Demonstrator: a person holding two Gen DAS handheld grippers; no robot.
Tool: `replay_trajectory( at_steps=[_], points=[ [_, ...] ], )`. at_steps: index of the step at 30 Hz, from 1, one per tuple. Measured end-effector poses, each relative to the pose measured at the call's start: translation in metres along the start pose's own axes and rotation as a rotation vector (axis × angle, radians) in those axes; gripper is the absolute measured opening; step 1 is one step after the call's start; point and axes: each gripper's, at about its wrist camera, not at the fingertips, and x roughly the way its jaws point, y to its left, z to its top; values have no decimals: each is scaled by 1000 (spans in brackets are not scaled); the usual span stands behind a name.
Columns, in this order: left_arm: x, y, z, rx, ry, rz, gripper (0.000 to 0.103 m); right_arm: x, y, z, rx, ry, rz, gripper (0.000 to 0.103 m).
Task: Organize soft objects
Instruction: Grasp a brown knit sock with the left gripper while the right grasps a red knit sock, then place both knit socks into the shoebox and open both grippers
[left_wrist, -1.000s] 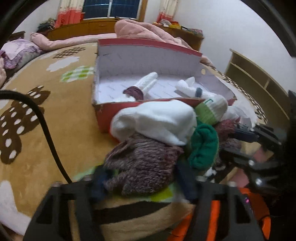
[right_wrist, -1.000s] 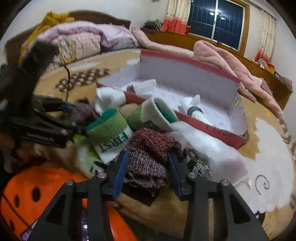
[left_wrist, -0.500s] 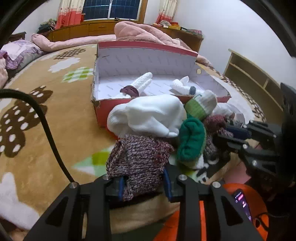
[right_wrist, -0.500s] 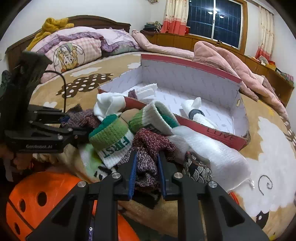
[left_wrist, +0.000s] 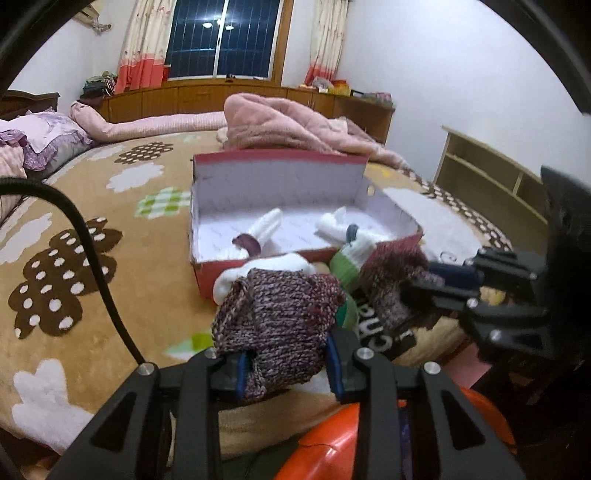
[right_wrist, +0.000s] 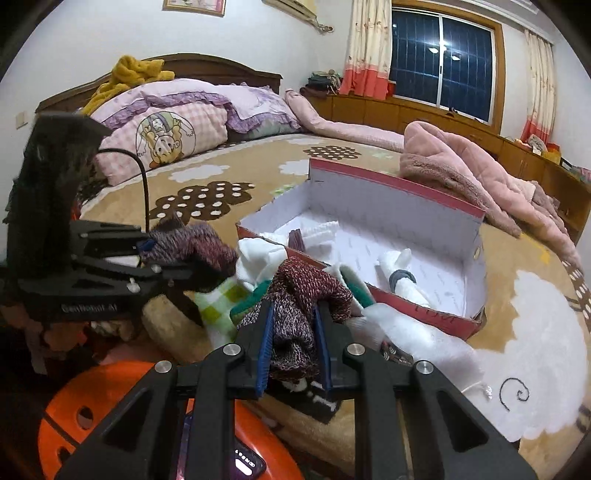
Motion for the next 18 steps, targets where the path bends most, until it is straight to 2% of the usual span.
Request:
replay_trajectory(
  at_steps=[4, 11, 16, 18],
  points=[
    [-5, 1, 4, 4, -26, 10, 33, -3, -1, 1, 1, 0, -7, 22],
    [-8, -10, 16, 24, -57, 38, 33, -11, -2, 27, 21, -90, -34, 22],
    [-12, -10, 27, 4, -109, 60, 33, -11, -4, 35, 54, -120, -67, 22],
    [-11, -7, 31, -8, -107, 68, 33, -11, -7, 36, 63, -123, -77, 22]
  ],
)
